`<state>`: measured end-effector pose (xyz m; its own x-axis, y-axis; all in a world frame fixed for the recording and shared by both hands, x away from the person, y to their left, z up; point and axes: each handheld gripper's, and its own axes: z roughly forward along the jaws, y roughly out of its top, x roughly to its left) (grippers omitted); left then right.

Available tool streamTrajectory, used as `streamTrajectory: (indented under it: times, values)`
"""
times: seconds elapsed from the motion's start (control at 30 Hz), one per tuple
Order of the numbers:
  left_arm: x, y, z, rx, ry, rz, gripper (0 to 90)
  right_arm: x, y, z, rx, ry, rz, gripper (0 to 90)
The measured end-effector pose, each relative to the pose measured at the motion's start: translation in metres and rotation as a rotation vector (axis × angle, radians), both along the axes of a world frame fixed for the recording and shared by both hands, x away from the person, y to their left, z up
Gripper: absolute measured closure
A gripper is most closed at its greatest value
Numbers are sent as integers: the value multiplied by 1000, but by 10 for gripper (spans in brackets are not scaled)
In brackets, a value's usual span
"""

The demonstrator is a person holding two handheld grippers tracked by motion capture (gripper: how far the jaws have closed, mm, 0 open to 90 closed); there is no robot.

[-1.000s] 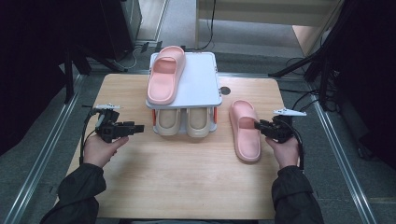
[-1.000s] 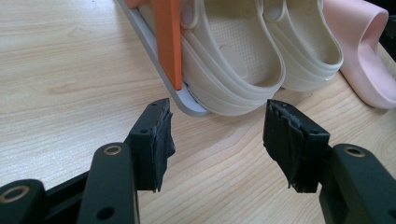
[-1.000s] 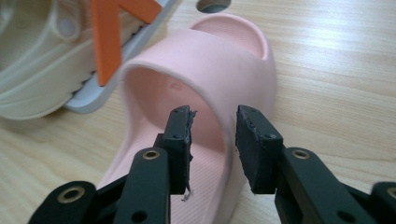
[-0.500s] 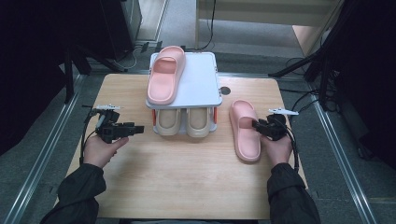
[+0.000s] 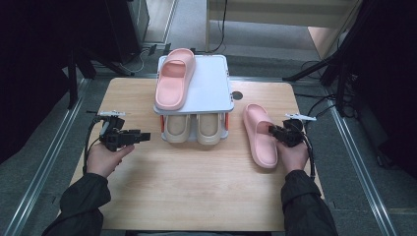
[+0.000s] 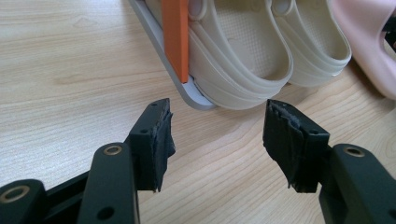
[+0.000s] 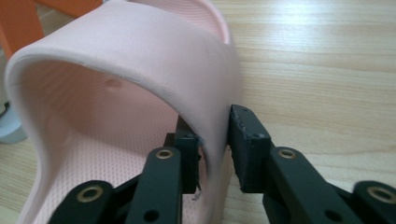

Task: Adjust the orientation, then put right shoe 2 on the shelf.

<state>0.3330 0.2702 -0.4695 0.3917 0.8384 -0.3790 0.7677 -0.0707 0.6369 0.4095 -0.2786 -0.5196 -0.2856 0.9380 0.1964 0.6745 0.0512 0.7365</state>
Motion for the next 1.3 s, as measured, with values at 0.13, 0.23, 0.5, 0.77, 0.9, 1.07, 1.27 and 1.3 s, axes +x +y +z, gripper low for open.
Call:
streamTrajectory:
  times: [0.13,0.23,0.5,0.77,0.9,1.07,1.27,1.3]
  values:
    - [0,1,-1,2,3,4,421,0,-4,1,8,6,-18,805]
    - [1,2,-1,0,5,6,421,1,-3,1,11,13,-16,818]
    - [1,3,-1,1,4,7,422,2,-3,4,17,52,-30,847]
    - [0,3,-2,-1,8,6,422,4,-4,10,48,84,-51,847]
    - [0,2,-1,-5,8,3,422,4,-6,15,91,81,-63,846]
    - [0,0,-2,-5,11,-3,422,10,-6,32,90,68,-88,845]
    - [0,-4,-2,-3,11,-12,423,20,0,61,61,53,-87,844]
    - [0,-4,-2,-1,12,-15,423,22,1,67,62,44,-85,844]
